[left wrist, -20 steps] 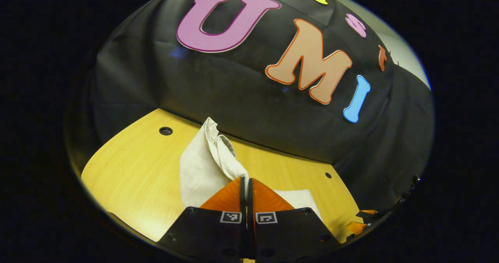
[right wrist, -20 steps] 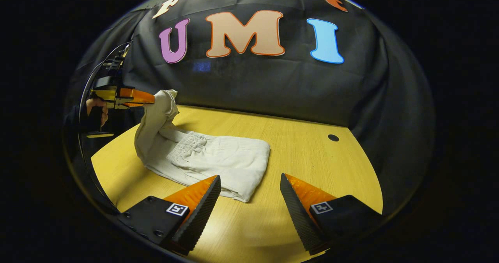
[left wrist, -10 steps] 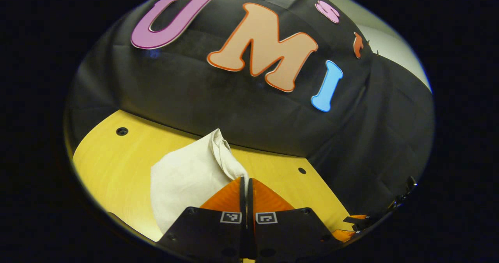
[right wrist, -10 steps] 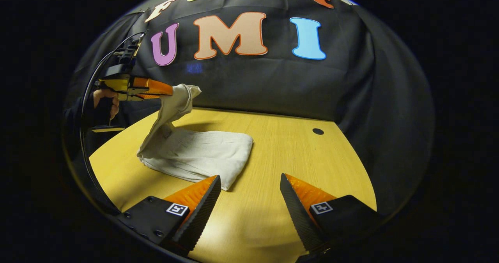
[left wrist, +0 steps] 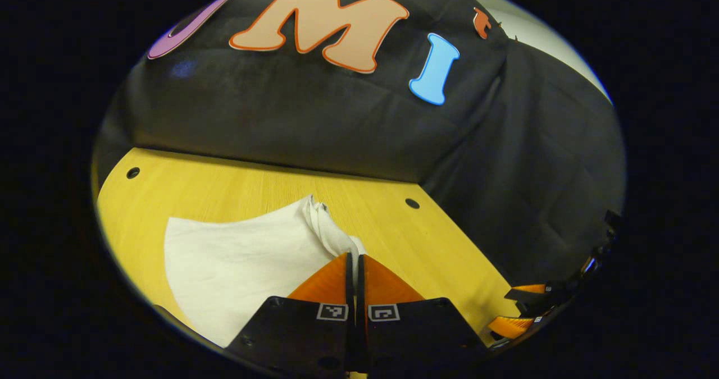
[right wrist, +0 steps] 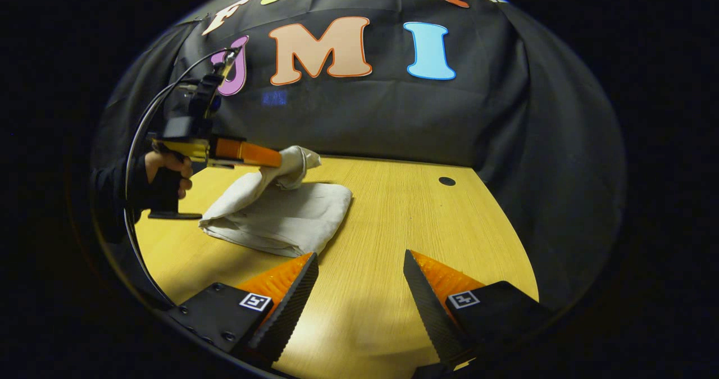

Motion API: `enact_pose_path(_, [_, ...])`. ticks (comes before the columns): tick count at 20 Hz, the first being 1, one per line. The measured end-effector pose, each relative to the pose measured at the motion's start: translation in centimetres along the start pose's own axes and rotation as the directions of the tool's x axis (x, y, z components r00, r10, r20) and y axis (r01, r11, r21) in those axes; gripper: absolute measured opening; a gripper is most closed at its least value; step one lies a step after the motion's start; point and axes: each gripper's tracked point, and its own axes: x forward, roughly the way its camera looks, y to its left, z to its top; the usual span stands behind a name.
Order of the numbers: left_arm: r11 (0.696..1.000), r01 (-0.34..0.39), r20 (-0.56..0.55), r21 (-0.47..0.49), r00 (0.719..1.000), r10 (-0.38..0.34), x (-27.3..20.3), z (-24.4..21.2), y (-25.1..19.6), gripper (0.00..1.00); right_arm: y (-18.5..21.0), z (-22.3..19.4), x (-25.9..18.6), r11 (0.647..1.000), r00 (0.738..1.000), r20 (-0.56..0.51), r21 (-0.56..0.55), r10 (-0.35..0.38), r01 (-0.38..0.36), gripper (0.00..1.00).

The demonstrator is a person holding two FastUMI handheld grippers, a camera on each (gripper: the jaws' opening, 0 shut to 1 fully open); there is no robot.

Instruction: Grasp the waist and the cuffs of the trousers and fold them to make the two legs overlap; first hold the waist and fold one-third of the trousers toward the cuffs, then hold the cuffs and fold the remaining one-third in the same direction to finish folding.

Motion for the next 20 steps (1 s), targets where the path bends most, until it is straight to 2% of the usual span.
enact_pose_path(7, [0.991, -0.036, -0.071, 0.132, 0.996, 0.045, -0.1, -6.1, 0.2, 0.0, 0.8, 1.4, 0.9, 0.999, 0.999, 0.017, 0.003, 0.047, -0.047, 0.98])
enact_pose_path(9, [0.99, -0.037, -0.054, 0.139, 0.998, 0.045, -1.5, -6.0, 0.3, 0.07, 1.7, 2.7, 1.2, 0.998, 0.997, 0.042, 0.011, 0.059, -0.06, 0.98])
enact_pose_path(10, [0.989, -0.028, -0.038, 0.142, 0.999, 0.034, -2.1, -5.7, 0.1, 0.21, 2.2, 3.7, 1.2, 0.998, 0.996, 0.061, 0.015, 0.06, -0.061, 0.98])
enact_pose_path(11, [0.987, -0.035, -0.012, 0.154, 0.999, 0.038, -3.0, -5.0, 0.3, 0.29, 2.7, 4.7, 1.3, 0.998, 0.995, 0.083, 0.017, 0.056, -0.058, 0.98])
enact_pose_path(12, [0.983, -0.057, 0.012, 0.176, 0.998, 0.055, -4.1, -4.3, 0.8, 0.71, 3.3, 6.0, 1.2, 0.999, 0.993, 0.112, 0.017, 0.045, -0.047, 0.98])
enact_pose_path(13, [0.974, -0.093, 0.046, 0.205, 0.995, 0.085, -5.4, -3.1, 1.7, 0.72, 3.8, 7.1, 1.0, 0.999, 0.989, 0.139, 0.018, 0.04, -0.043, 0.98])
enact_pose_path(14, [0.963, -0.135, 0.089, 0.232, 0.989, 0.117, -6.6, -1.7, 2.7, 0.91, 4.7, 8.4, 0.8, 0.999, 0.985, 0.168, 0.02, 0.036, -0.04, 0.98])
enact_pose_path(16, [0.932, -0.227, 0.181, 0.282, 0.967, 0.181, -10.4, 1.2, 4.7, 0.95, 6.6, 11.2, 0.4, 0.999, 0.973, 0.228, 0.018, 0.033, -0.038, 0.98])
enact_pose_path(20, [0.863, -0.404, 0.348, 0.302, 0.89, 0.295, -18.1, 7.2, 9.3, 0.95, 10.8, 18.1, -1.5, 1.0, 0.927, 0.375, -0.01, 0.026, -0.025, 0.98])
